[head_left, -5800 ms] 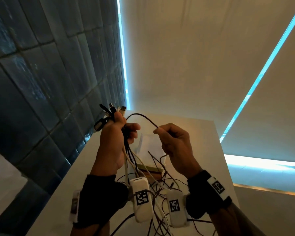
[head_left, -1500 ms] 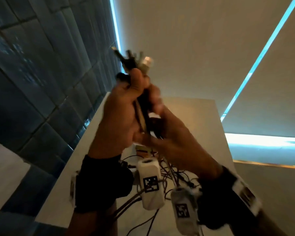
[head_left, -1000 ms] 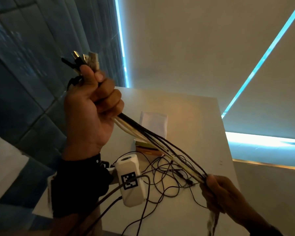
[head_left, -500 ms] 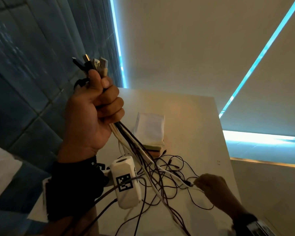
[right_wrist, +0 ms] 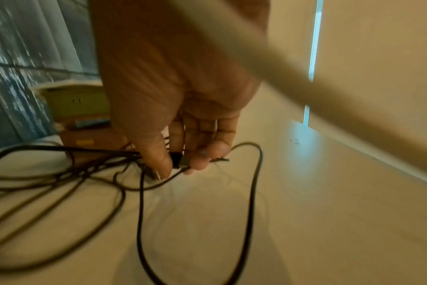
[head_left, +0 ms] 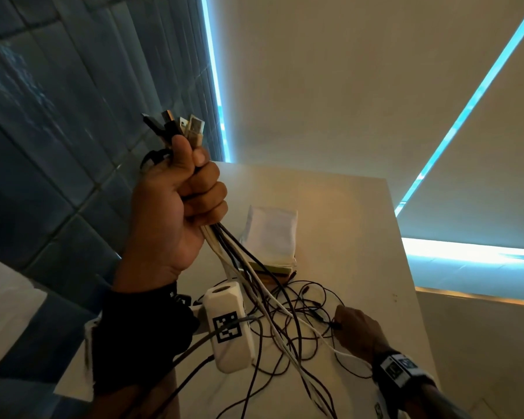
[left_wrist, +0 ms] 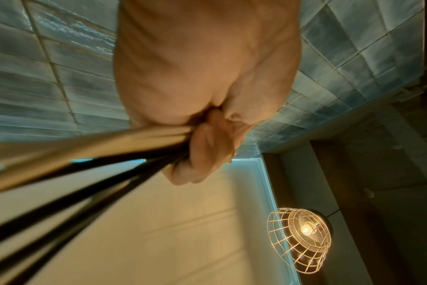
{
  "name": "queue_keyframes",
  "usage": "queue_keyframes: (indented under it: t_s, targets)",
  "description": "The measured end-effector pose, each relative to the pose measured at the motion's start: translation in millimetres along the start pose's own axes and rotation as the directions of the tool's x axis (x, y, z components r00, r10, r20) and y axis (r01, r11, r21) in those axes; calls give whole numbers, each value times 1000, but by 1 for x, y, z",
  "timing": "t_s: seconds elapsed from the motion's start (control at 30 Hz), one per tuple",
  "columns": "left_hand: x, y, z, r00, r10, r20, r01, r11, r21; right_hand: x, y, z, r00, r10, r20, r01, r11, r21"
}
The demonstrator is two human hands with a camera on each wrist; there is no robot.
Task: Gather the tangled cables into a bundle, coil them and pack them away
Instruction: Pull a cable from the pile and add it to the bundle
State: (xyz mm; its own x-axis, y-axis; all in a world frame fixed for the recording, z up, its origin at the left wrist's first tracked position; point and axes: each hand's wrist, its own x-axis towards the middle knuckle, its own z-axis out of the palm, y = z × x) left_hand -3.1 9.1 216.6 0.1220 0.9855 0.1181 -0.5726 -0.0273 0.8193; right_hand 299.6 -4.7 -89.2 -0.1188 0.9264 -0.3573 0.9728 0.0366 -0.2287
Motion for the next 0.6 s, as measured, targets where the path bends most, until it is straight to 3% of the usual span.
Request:
queue_keyframes:
  t_s: [0.13, 0.23, 0.3, 0.37, 0.43, 0.6]
  targets:
    - [2, -3, -1, 1000, -1, -1, 1, 1000, 3, -2, -7, -33, 994, -64, -92, 79, 981, 176]
    - [4, -7, 0, 1000, -9, 1, 9, 1000, 17, -4, -21, -63, 969, -90, -231, 188, 875, 447]
    - [7, -11, 4, 1000, -16, 6, 16, 1000, 27, -6, -34, -85, 950, -44, -310, 249, 708, 661]
    - [9, -15, 6, 1000, -22, 14, 21, 999, 46, -10, -51, -109, 940, -4, -341, 311, 424, 851]
    - [12, -22, 9, 1000, -19, 17, 18, 997, 78, -15, -72, -132, 918, -1, -396, 388, 203, 899]
    - [15, -42, 21, 997, -48, -68, 63, 968, 244, -28, -125, -178, 843, -46, -536, 536, -11, 844]
